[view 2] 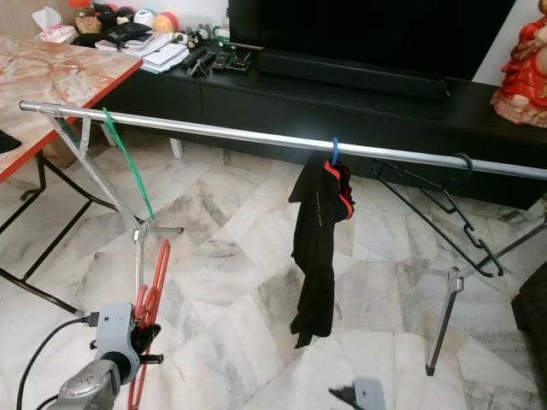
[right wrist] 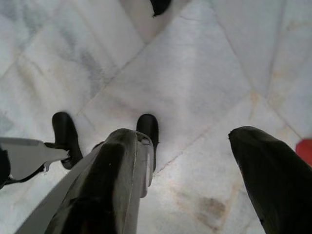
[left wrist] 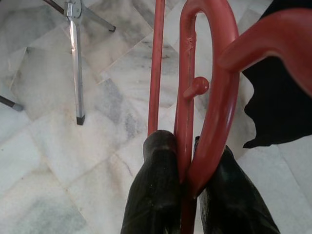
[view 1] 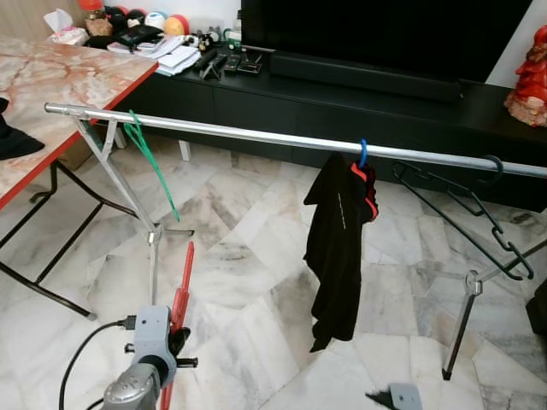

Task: Hang hanger

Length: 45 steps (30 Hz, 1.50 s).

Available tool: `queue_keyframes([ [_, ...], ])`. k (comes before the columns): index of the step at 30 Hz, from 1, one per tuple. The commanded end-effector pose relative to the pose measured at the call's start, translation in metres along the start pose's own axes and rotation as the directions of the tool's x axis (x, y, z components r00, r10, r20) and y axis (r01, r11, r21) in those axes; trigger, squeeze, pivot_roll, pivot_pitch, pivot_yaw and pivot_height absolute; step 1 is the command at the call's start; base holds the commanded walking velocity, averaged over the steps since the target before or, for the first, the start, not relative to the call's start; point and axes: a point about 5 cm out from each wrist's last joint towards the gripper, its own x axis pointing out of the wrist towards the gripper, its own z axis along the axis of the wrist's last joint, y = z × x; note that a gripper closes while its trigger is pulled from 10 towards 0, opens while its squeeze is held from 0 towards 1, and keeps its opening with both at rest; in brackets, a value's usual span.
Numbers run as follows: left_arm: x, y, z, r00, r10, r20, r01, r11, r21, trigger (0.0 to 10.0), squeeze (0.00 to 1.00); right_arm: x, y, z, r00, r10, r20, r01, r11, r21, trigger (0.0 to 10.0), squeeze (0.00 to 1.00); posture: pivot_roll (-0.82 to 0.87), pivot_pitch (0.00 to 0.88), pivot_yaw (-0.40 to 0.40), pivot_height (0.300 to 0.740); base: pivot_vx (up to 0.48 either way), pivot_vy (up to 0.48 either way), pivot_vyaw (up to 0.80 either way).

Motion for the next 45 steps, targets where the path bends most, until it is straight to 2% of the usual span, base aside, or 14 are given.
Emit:
queue_keyframes([
  [1, -0.003, -0.003, 0.002, 1.0, -0.012, 0.016, 0.011, 0.999, 0.034, 10.0, 0.0, -0.002, -0.005, -0.009, 0.999, -0.036, -0.021, 0.036, 0.998, 0.047, 10.0, 0.0, 0.01, 0.117, -0.036, 0.74, 0.0, 0.0, 0.0],
  [8, -0.008, -0.008, -0.003, 1.0, -0.026, 0.003, 0.026, 0.998, 0.064, 10.0, 0.0, -0.005, -0.013, -0.021, 0.995, -0.087, -0.048, 0.091, 0.99, 0.104, 10.0, 0.0, 0.01, 0.108, -0.027, 0.74, 0.0, 0.0, 0.0],
  [16, -0.016, -0.007, -0.006, 1.0, -0.01, 0.016, 0.009, 0.999, 0.05, 10.0, 0.0, -0.005, -0.018, -0.017, 0.995, -0.097, -0.027, 0.1, 0.985, 0.139, 10.0, 0.0, 0.02, 0.124, -0.015, 0.74, 0.0, 0.0, 0.0],
  [24, -0.02, -0.002, -0.002, 0.999, 0.009, 0.035, -0.011, 0.999, 0.037, 10.0, 0.0, -0.005, -0.011, -0.021, 0.997, -0.078, -0.021, 0.08, 0.989, 0.127, 10.0, 0.0, 0.01, 0.132, 0.0, 0.74, 0.0, 0.0, 0.0],
  [45, -0.019, -0.006, 0.002, 0.999, 0.006, 0.047, -0.008, 0.999, 0.035, 10.0, 0.0, -0.003, -0.008, -0.013, 0.998, -0.064, 0.004, 0.063, 0.988, 0.142, 10.0, 0.0, 0.02, 0.141, -0.007, 0.74, 0.32, 0.0, -0.14],
])
